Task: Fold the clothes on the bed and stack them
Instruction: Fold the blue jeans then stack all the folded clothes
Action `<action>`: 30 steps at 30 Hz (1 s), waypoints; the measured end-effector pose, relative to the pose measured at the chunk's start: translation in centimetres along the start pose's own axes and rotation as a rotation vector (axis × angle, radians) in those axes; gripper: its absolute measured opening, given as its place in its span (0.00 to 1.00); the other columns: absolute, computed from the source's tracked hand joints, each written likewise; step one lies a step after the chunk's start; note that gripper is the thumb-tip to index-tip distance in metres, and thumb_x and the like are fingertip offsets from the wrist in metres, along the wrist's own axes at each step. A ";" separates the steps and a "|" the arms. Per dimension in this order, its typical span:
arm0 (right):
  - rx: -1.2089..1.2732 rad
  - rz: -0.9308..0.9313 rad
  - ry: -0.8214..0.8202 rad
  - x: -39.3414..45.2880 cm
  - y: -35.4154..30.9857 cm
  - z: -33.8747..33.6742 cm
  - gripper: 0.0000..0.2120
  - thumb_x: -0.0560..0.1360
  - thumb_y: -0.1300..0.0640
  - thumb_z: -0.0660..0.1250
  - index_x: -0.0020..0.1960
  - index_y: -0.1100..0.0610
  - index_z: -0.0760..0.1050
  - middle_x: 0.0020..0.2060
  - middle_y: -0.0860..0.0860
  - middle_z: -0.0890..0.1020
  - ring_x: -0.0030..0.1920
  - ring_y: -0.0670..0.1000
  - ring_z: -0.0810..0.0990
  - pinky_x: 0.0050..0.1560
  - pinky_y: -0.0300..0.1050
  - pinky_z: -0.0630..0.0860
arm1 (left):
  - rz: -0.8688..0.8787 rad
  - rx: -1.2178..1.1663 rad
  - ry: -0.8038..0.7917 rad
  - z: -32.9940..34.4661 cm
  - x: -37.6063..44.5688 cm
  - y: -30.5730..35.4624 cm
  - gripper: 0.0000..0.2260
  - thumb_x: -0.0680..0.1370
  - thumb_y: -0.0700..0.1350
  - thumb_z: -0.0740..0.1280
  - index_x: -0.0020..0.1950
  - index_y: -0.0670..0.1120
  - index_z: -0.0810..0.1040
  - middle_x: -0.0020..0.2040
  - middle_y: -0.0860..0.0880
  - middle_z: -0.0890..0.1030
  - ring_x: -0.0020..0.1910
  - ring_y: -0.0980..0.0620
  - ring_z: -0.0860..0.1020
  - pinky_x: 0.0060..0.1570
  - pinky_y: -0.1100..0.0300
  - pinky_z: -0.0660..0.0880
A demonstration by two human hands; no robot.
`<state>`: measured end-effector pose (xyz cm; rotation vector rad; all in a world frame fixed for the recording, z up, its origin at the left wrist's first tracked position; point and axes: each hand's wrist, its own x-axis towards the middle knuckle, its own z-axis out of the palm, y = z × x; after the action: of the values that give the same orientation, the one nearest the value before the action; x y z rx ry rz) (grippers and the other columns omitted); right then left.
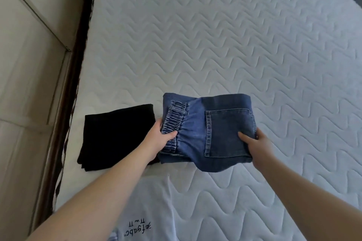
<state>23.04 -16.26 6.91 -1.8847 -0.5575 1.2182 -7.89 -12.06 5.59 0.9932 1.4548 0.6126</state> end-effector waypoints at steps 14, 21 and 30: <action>-0.445 0.074 0.142 7.9 6.5 0.7 0.17 0.75 0.50 0.71 0.59 0.56 0.72 0.48 0.51 0.80 0.51 0.57 0.79 0.48 0.46 0.72 | -0.240 0.465 0.156 3.8 8.3 -6.0 0.20 0.77 0.47 0.69 0.64 0.44 0.66 0.55 0.45 0.77 0.49 0.45 0.75 0.50 0.54 0.73; -0.888 0.108 0.316 6.1 3.5 2.0 0.35 0.73 0.47 0.70 0.75 0.50 0.58 0.69 0.58 0.67 0.68 0.62 0.67 0.65 0.59 0.66 | -0.206 0.577 0.190 3.4 6.1 -3.9 0.24 0.76 0.51 0.70 0.67 0.43 0.67 0.58 0.43 0.76 0.52 0.43 0.77 0.46 0.55 0.71; -0.542 -0.430 -0.007 0.6 -1.3 15.3 0.10 0.80 0.56 0.60 0.58 0.48 0.76 0.53 0.43 0.74 0.53 0.47 0.76 0.54 0.43 0.73 | 0.069 0.384 0.331 -11.9 0.8 -5.5 0.08 0.79 0.48 0.66 0.54 0.60 0.79 0.54 0.63 0.78 0.54 0.65 0.75 0.58 0.62 0.71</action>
<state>9.60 -9.12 4.48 -2.0377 -1.3239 0.8376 -20.57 -11.95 2.37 1.2880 1.8844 0.5775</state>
